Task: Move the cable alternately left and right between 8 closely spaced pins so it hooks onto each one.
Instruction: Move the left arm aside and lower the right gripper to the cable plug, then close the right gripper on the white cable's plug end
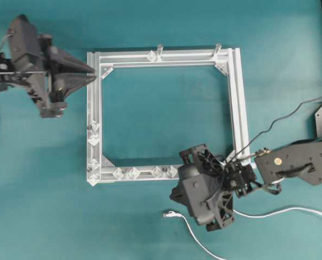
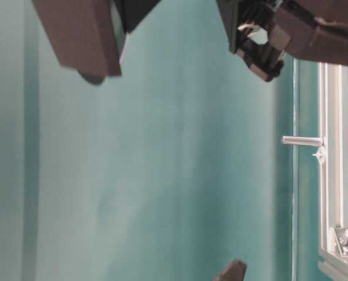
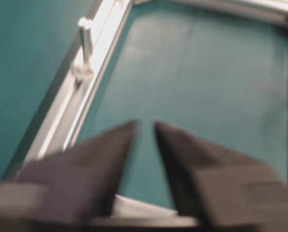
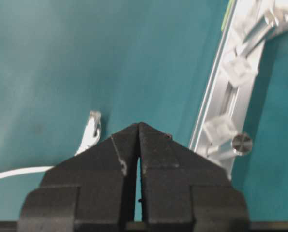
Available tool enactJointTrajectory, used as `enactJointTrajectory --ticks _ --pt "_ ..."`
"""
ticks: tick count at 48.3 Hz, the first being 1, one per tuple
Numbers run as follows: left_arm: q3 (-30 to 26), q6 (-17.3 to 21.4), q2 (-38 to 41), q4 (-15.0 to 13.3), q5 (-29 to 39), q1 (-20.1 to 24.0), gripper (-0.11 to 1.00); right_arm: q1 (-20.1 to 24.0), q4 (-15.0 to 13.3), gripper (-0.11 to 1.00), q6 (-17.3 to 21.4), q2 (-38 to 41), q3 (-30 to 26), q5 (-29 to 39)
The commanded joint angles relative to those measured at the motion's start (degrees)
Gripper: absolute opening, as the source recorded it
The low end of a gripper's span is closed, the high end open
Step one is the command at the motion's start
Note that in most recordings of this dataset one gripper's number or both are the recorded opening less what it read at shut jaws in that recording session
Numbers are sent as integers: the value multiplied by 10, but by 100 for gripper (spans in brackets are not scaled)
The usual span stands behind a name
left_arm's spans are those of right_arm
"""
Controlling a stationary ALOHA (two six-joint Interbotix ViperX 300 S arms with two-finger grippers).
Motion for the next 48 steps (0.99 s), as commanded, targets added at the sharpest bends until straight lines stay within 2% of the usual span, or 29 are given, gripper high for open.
enactJointTrajectory --ticks 1,3,12,14,18,26,43,48 --pt "7 -4 -32 1 5 -2 51 6 0 0 16 -14 -25 30" --pt "17 -4 -47 1 8 -2 56 8 0 0 24 -12 -30 40" --pt "60 -3 -126 1 34 -2 54 14 -1 1 54 0 -52 85" --pt "69 -3 -143 1 45 -2 54 17 0 5 59 4 -58 91" --pt "86 -4 -180 1 75 -2 54 21 0 24 69 14 -70 102" --pt "110 -4 -265 1 124 -3 53 33 0 71 89 36 -89 109" --pt "152 -4 -463 1 233 -9 53 42 0 71 100 85 -112 111" --pt "156 -5 -485 1 253 -9 53 42 0 71 100 99 -113 111"
